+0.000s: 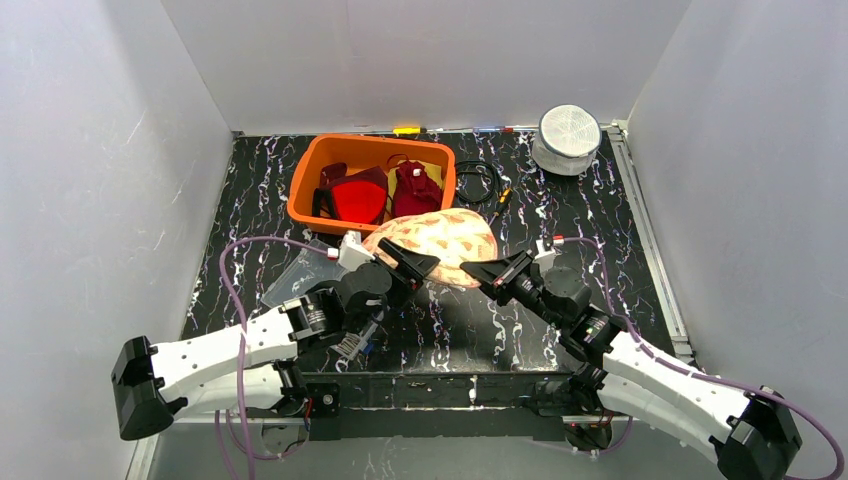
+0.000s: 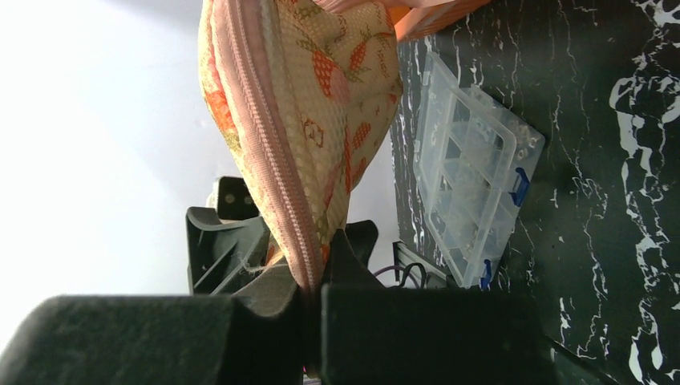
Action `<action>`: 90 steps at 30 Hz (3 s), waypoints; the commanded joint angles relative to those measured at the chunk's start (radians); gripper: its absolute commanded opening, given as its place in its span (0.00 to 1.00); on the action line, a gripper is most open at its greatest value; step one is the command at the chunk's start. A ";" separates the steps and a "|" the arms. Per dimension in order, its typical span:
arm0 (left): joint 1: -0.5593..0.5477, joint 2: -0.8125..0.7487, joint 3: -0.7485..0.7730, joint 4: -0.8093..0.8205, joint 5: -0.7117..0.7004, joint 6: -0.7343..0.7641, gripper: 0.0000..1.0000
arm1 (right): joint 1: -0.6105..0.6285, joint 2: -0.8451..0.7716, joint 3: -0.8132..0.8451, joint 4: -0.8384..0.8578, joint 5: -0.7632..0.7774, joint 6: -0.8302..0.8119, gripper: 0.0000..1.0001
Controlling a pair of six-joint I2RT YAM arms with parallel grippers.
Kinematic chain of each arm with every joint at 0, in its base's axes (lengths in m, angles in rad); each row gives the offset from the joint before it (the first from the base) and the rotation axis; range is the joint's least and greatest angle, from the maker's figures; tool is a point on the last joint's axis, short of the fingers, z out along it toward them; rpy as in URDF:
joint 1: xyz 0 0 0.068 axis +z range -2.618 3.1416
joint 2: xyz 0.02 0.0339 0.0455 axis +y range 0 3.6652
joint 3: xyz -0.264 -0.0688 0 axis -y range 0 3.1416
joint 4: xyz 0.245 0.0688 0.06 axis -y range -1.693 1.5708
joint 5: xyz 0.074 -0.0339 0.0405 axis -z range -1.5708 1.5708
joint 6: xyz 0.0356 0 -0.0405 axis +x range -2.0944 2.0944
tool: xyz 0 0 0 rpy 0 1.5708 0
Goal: Unzip the laundry bag and remove the bra
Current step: Unzip the laundry bag at the center of the board.
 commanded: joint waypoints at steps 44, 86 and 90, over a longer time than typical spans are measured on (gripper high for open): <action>0.260 0.311 0.805 -0.956 0.157 0.473 0.00 | 0.017 0.009 0.516 -0.870 0.291 -1.038 0.99; 0.260 0.150 0.794 -0.834 0.145 0.291 0.00 | 0.018 -0.063 0.401 -0.256 -0.243 -0.856 0.88; 0.261 0.176 0.789 -0.854 0.150 0.209 0.00 | 0.024 0.013 0.426 -0.202 -0.315 -0.836 0.84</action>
